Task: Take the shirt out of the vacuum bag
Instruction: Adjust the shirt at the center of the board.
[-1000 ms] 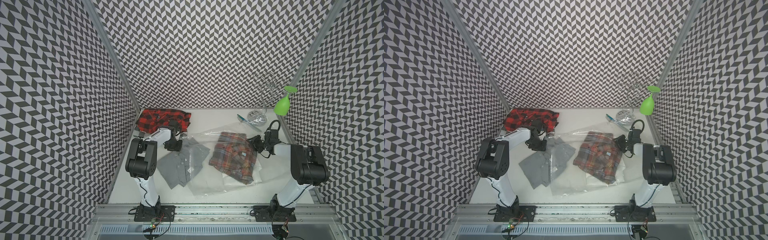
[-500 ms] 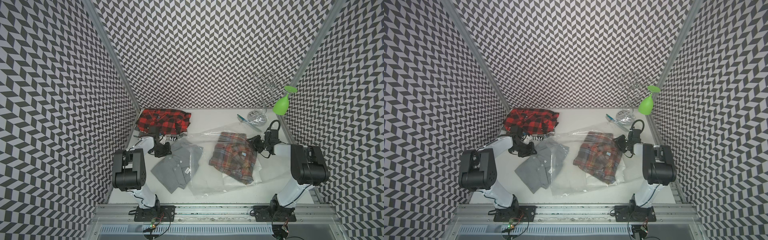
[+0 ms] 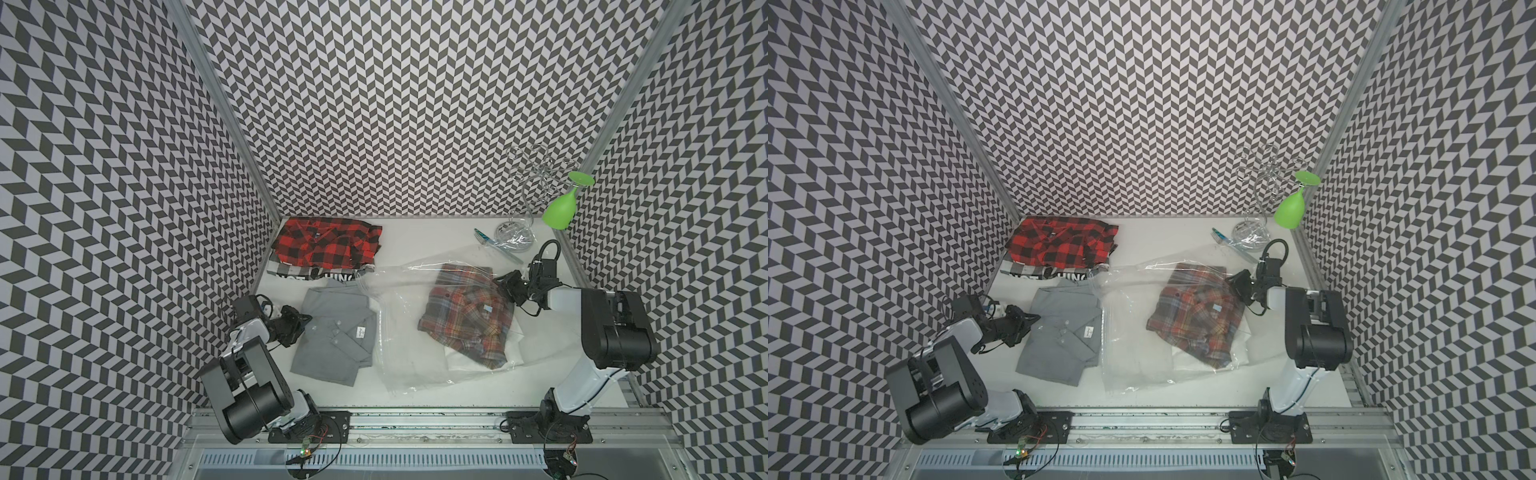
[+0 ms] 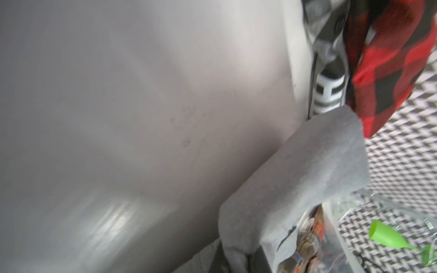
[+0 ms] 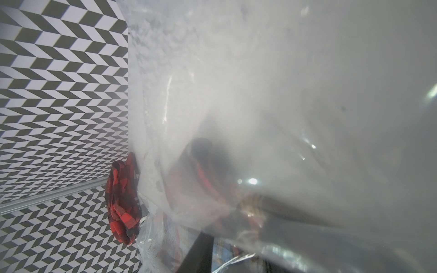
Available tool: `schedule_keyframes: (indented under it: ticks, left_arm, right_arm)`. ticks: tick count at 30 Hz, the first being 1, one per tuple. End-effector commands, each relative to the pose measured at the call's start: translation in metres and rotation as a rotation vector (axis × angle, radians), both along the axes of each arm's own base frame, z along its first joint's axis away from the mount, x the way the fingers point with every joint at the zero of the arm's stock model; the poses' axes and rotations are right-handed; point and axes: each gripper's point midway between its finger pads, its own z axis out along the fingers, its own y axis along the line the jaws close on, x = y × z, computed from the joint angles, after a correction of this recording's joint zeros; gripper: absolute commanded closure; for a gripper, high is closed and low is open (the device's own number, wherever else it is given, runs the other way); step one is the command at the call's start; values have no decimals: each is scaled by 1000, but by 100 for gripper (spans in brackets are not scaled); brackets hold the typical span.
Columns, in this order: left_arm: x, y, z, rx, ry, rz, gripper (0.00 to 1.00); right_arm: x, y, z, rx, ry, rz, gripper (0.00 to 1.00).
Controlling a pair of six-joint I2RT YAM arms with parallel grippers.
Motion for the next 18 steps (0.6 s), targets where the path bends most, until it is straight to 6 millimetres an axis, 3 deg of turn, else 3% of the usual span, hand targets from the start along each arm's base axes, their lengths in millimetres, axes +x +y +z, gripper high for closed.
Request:
schedule_keyframes:
  ticks: [1, 6, 7, 10, 11, 14, 18]
  left_arm:
    - [-6, 26, 12, -25, -39, 160, 100]
    - [-38, 40, -5, -10, 65, 327, 100]
    - [-38, 36, -6, -36, 53, 335, 95]
    - [-37, 28, -4, -86, 37, 336, 53]
    - [-38, 29, -1, -65, 49, 329, 44]
    - [-38, 36, 12, 33, 83, 291, 32]
    - [-35, 56, 33, 234, 102, 263, 28]
  right_arm:
    - [-18, -4, -32, -13, 118, -20, 63]
    - [-19, -2, -33, -8, 117, -11, 63]
    - [-18, -2, -32, -7, 115, -6, 63]
    - [-18, -3, -32, -15, 113, 1, 63]
    - [-17, -3, -32, -15, 111, 3, 63]
    - [-17, -1, -34, -13, 114, 13, 63]
    - [-16, -2, -36, -13, 118, 20, 63]
